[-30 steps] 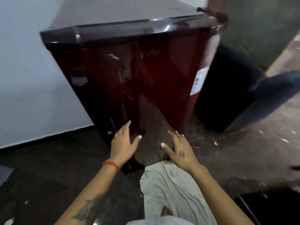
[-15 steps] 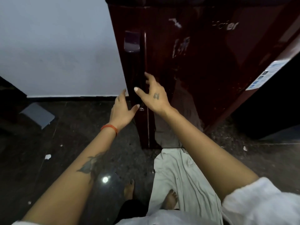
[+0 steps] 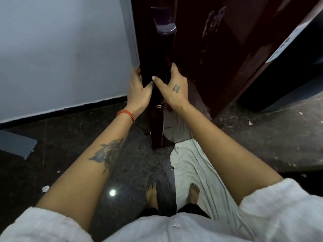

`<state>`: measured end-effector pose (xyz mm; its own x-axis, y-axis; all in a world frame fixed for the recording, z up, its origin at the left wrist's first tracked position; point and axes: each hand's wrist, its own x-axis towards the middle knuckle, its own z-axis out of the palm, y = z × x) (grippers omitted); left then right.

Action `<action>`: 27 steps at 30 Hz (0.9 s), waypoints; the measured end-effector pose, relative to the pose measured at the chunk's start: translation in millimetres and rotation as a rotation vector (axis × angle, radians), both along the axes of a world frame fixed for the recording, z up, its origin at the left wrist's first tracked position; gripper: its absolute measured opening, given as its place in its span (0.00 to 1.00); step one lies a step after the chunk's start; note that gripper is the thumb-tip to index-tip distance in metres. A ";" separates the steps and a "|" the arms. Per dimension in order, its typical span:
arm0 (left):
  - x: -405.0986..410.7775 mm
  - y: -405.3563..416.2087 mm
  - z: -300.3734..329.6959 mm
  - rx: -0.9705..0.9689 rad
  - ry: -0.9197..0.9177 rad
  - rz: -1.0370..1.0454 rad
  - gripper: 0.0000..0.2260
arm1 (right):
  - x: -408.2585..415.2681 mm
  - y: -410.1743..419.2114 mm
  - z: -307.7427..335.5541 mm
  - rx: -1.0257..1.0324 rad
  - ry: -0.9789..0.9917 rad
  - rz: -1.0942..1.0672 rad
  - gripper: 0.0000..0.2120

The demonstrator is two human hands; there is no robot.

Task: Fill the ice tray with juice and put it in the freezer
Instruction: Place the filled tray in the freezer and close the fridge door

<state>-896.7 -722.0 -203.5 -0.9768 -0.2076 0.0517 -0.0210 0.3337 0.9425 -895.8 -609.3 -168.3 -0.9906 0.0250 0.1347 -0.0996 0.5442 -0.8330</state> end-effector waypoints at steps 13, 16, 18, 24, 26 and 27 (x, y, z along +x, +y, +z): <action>89.1 28.3 -21.7 -0.050 0.096 -0.106 0.34 | 118.7 61.8 -18.2 -0.074 0.106 -0.257 0.10; 123.8 51.1 -23.4 -0.082 0.132 -0.109 0.35 | 154.8 86.2 -21.2 -0.090 0.111 -0.302 0.13; 145.2 69.5 -23.9 -0.132 0.138 -0.142 0.37 | 176.7 107.1 -21.8 -0.089 0.077 -0.305 0.21; 204.5 132.1 -24.6 -0.240 0.096 -0.270 0.32 | 247.8 164.5 -17.7 -0.142 0.063 -0.508 0.30; 222.9 149.2 -23.1 -0.214 0.049 -0.378 0.32 | 274.9 170.4 -18.2 -0.188 0.133 -0.617 0.29; 231.7 157.7 -22.1 -0.203 0.021 -0.443 0.33 | 287.3 172.3 -18.4 -0.191 0.171 -0.647 0.29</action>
